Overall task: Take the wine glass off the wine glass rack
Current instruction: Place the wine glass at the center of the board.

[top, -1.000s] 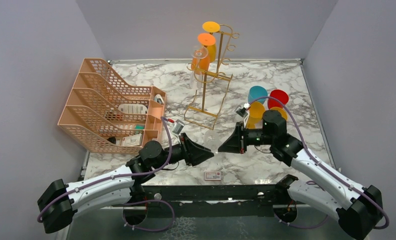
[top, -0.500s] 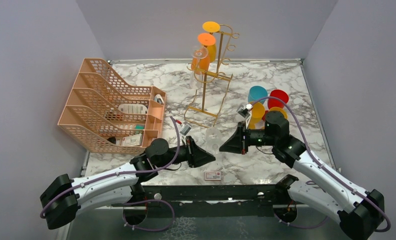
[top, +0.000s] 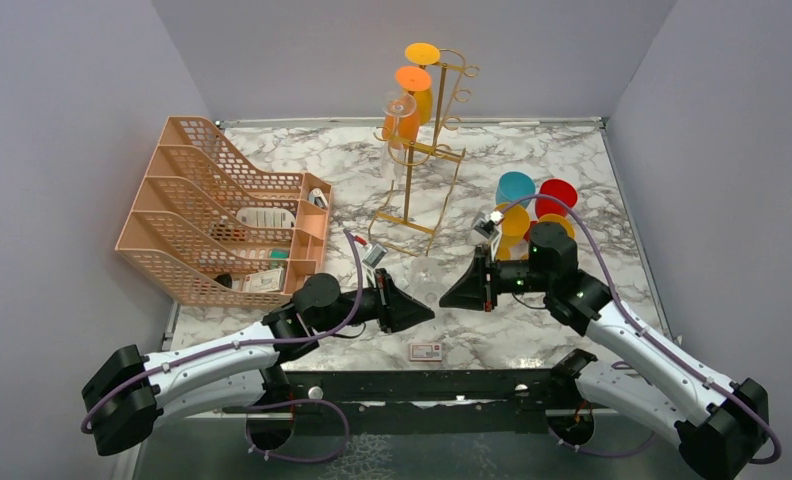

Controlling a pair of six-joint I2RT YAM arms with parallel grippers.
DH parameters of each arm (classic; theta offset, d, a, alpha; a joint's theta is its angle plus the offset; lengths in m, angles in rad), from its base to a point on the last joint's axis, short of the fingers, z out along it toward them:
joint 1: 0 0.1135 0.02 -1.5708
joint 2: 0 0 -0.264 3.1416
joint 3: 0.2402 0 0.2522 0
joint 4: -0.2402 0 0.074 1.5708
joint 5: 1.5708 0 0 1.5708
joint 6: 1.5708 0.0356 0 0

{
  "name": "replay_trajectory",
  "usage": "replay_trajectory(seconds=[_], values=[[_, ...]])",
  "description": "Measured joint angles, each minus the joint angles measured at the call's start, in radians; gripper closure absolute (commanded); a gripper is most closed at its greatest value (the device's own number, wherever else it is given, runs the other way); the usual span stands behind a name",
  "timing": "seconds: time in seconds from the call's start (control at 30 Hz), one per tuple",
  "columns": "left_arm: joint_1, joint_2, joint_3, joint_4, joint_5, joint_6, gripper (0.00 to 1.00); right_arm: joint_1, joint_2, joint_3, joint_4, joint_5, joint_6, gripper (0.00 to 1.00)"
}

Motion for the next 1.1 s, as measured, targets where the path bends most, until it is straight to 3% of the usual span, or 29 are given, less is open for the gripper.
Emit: replay_trajectory(seconds=[0.13, 0.27, 0.33, 0.4, 0.5, 0.6, 0.77, 0.97, 1.1], values=[[0.0, -0.011, 0.0, -0.002, -0.003, 0.002, 0.82, 0.0, 0.006, 0.0, 0.0, -0.024, -0.002, 0.99], [0.0, -0.015, 0.0, -0.003, -0.005, 0.006, 1.0, 0.0, 0.007, 0.0, -0.001, -0.047, -0.018, 0.99], [0.0, -0.013, 0.0, -0.006, -0.005, 0.008, 1.0, 0.0, 0.007, 0.0, -0.001, -0.047, -0.027, 0.97], [0.0, -0.009, 0.0, -0.006, -0.004, 0.012, 1.0, 0.0, 0.007, 0.0, -0.002, -0.046, -0.032, 0.86], [0.0, -0.003, 0.0, -0.007, -0.003, 0.033, 1.0, -0.002, 0.006, 0.0, -0.006, -0.046, -0.031, 0.57], [0.0, 0.0, 0.0, -0.031, 0.002, 0.08, 1.0, -0.002, -0.003, 0.0, -0.009, -0.032, -0.042, 0.45], [0.0, -0.003, 0.037, -0.172, 0.022, 0.239, 1.0, -0.002, -0.04, 0.016, -0.044, 0.062, -0.067, 0.4], [0.0, -0.01, 0.201, -0.436, 0.069, 0.531, 1.0, -0.002, -0.151, 0.018, -0.063, 0.244, -0.069, 0.35], [0.0, -0.043, 0.23, -0.538, 0.111, 0.708, 1.0, -0.002, -0.223, 0.018, -0.066, 0.359, -0.068, 0.32]])
